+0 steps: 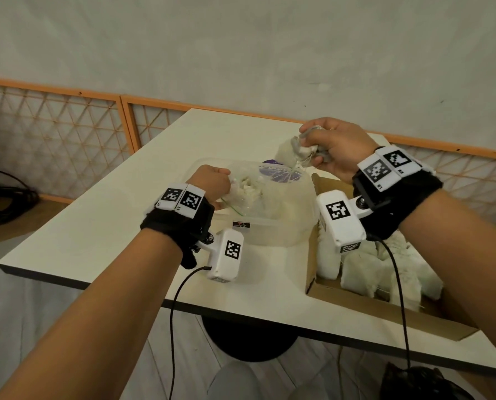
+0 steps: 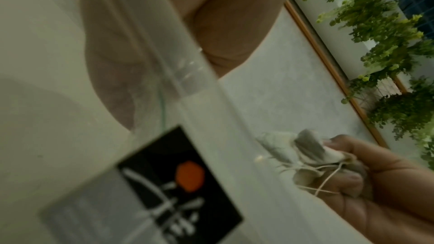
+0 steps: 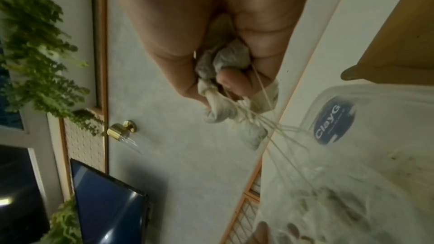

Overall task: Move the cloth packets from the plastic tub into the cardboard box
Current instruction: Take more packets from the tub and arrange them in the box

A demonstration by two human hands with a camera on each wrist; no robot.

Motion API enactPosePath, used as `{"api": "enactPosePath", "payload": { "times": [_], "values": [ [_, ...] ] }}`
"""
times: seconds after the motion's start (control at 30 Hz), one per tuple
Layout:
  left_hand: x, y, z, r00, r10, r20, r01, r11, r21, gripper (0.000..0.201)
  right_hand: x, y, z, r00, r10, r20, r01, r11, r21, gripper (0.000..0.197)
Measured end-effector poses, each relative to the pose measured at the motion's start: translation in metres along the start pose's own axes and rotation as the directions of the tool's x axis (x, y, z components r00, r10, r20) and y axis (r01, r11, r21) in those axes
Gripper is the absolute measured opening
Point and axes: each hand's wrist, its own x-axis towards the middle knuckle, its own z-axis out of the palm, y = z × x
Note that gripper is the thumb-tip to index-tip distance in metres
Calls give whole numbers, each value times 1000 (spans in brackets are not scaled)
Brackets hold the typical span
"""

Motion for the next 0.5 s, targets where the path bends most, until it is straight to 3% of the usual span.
{"api": "enactPosePath", "payload": {
  "times": [0.07, 0.1, 0.13, 0.17, 0.2, 0.23, 0.3, 0.33, 0.37, 0.43, 0.5],
  "values": [
    [1, 3, -3, 997, -22, -77, 28, 997, 74, 37, -4, -7, -4, 1000, 13, 25, -13, 1000, 21, 20],
    [-8, 4, -2, 994, -5, -111, 40, 948, 315, 39, -5, -9, -7, 999, 18, 36, -18, 1000, 21, 20],
    [-10, -2, -2, 990, 133, -55, -68, 767, 638, 43, -7, -11, -11, 999, 24, 45, -24, 1000, 17, 20],
    [-10, 1, -3, 982, 187, -18, -106, 630, 770, 45, -10, -13, -14, 998, 31, 52, -31, 999, 10, 20],
    [-11, 5, -1, 984, 177, -8, -100, 593, 799, 44, -13, -13, -18, 998, 38, 58, -38, 999, 3, 21],
    [-10, 8, -1, 986, 163, -24, -87, 643, 761, 42, -16, -14, -21, 997, 45, 63, -45, 999, -4, 21],
    [-10, 15, 1, 998, 21, -61, 8, 895, 447, 44, -23, -14, -28, 996, 54, 73, -53, 998, -19, 22],
    [-10, 14, 2, 993, 4, -117, 33, 950, 310, 47, -27, -13, -32, 995, 55, 79, -53, 998, -31, 23],
    [-17, 14, 4, 991, 16, -132, 21, 962, 273, 50, -32, -12, -37, 995, 56, 84, -52, 998, -43, 23],
    [-27, 17, 9, 955, 226, -190, -137, 911, 390, 50, -43, -8, -48, 994, 54, 92, -49, 997, -55, 23],
    [-37, 19, 16, 867, 454, -206, -356, 853, 381, 43, -55, -5, -61, 996, 50, 79, -46, 998, -46, 23]
  ]
}}
